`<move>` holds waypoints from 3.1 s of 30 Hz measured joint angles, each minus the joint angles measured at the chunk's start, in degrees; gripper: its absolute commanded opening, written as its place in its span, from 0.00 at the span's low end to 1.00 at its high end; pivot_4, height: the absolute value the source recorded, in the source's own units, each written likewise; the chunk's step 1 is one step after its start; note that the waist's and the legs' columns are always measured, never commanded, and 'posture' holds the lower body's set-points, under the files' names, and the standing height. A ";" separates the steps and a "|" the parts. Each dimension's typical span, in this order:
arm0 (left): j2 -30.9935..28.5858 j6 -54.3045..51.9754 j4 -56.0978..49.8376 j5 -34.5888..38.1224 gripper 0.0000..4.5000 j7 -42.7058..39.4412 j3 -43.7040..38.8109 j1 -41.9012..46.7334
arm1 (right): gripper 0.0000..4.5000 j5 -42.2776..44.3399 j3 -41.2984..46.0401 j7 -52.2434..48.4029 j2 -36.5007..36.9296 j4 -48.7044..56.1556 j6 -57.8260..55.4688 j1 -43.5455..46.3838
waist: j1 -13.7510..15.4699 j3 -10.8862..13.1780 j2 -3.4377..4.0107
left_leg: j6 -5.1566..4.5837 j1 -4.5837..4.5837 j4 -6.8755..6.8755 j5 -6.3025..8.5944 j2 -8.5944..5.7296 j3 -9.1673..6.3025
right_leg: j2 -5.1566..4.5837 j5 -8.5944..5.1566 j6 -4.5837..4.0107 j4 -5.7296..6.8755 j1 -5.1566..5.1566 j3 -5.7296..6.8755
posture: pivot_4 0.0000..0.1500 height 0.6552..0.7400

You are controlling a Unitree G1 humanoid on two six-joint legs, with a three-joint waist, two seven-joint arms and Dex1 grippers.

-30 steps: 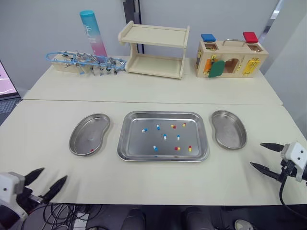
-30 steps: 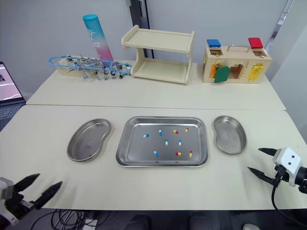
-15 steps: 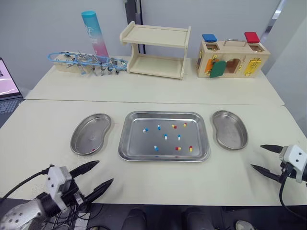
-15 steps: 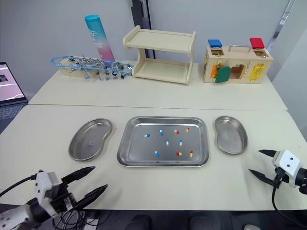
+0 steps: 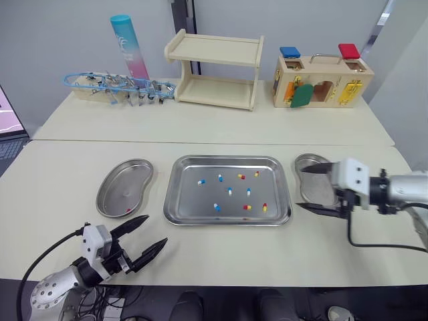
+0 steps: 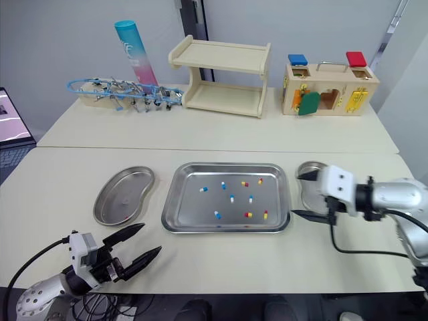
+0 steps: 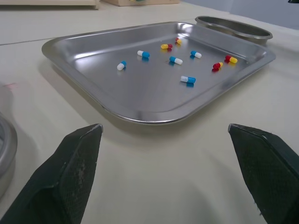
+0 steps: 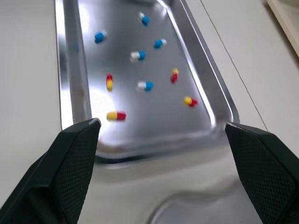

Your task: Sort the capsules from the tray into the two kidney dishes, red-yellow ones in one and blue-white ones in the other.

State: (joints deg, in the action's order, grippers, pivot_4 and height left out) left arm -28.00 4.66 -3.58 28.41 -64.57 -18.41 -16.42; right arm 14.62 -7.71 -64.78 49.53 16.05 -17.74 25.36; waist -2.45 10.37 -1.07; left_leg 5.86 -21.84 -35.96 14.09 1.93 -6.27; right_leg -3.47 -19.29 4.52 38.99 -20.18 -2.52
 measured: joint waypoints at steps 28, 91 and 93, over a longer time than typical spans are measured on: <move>-3.47 -4.02 -10.60 0.42 1.00 7.10 2.35 -0.40 | 0.50 -22.06 -26.07 1.67 -43.22 -63.08 10.67 41.93 | -0.92 0.12 0.12 | 0.00 -0.07 0.08 0.00 0.00 -0.10 | 0.04 0.01 -0.03 0.13 -0.27 0.01 | 1.00 1.00; -6.67 -9.10 -18.16 2.26 1.00 0.00 13.17 7.39 | 0.01 -14.23 7.67 -1.46 -2.92 1.58 -27.57 2.04 | 0.59 0.29 0.25 | -0.01 -0.51 0.04 0.01 -0.02 -0.07 | 0.04 0.01 -0.04 0.01 -0.47 0.02 | 1.00 1.00; -6.60 -9.06 -18.07 2.41 1.00 -0.49 13.78 8.19 | 0.01 -13.75 10.38 0.04 -0.21 0.87 -27.92 -1.02 | 0.52 0.29 0.24 | -0.01 -0.51 0.05 0.01 -0.01 -0.05 | 0.04 0.01 -0.04 0.00 -0.47 0.00 | 1.00 1.00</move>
State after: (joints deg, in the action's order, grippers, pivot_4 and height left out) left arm -34.61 -4.41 -21.65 30.82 -65.06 -4.63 -8.23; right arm 0.87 2.66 -64.74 49.33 16.92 -45.66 24.34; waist -1.93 10.66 -0.83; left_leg 5.85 -22.35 -35.91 14.10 1.91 -6.32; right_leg -3.43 -19.28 4.48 38.99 -20.65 -2.52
